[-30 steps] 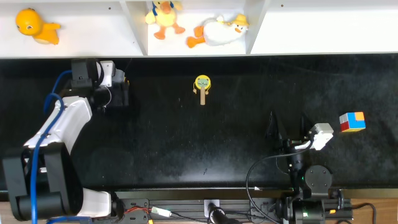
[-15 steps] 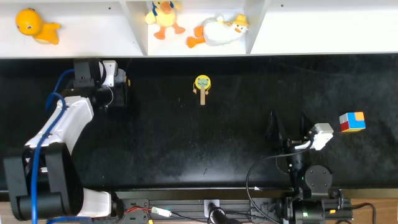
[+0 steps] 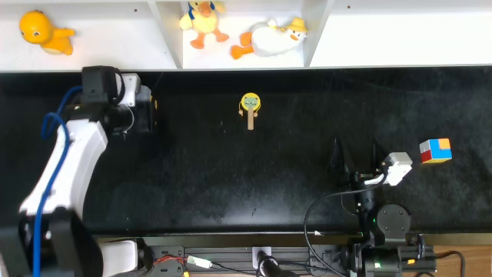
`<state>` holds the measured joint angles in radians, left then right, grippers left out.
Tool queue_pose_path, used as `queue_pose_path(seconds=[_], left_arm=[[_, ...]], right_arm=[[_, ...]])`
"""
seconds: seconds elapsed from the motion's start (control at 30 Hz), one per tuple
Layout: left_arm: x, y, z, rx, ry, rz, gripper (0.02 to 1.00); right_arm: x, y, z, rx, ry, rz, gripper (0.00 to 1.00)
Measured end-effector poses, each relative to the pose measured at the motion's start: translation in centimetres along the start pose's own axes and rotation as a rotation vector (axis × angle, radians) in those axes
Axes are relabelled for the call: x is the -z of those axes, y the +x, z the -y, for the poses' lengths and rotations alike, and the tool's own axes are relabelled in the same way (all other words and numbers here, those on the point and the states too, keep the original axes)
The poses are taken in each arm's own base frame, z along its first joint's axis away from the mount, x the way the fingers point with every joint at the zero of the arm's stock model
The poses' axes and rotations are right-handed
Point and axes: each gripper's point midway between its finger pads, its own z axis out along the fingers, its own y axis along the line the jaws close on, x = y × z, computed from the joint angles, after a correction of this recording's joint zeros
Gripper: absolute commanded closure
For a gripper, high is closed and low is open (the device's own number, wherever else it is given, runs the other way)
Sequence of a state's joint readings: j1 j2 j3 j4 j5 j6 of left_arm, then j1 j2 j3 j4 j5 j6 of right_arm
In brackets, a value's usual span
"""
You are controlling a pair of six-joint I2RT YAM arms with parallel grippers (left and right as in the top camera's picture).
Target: Store Toys
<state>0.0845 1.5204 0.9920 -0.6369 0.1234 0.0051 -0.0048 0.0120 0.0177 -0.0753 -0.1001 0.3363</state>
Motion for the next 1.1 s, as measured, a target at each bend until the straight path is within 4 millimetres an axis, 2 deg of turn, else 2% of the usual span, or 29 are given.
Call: queue_pose_path(seconds=[0.17, 0.4, 0.5, 0.7, 0.9, 1.1], left_arm=[[3.3, -3.8, 0.4, -0.022, -0.002, 0.187, 0.945], [4.4, -9.4, 0.5, -0.089, -0.011, 0.414, 0.958], [3.8, -11.2, 0.4, -0.118, -0.018, 0.473, 0.978], [1.1, -12.7, 0.1, -0.139, -0.022, 0.504, 0.980], [0.9, -14.8, 0.1, -0.151, -0.024, 0.587, 0.982], [0.4, -15.7, 0.2, -0.158, -0.017, 0.627, 0.978]], right_arm=[[0.0, 0.0, 0.0, 0.000, 0.000, 0.000, 0.007], [0.0, 0.0, 0.0, 0.000, 0.000, 0.000, 0.005], [0.0, 0.0, 0.0, 0.000, 0.000, 0.000, 0.005], [0.0, 0.0, 0.0, 0.000, 0.000, 0.000, 0.005], [0.0, 0.0, 0.0, 0.000, 0.000, 0.000, 0.005], [0.0, 0.0, 0.0, 0.000, 0.000, 0.000, 0.005]])
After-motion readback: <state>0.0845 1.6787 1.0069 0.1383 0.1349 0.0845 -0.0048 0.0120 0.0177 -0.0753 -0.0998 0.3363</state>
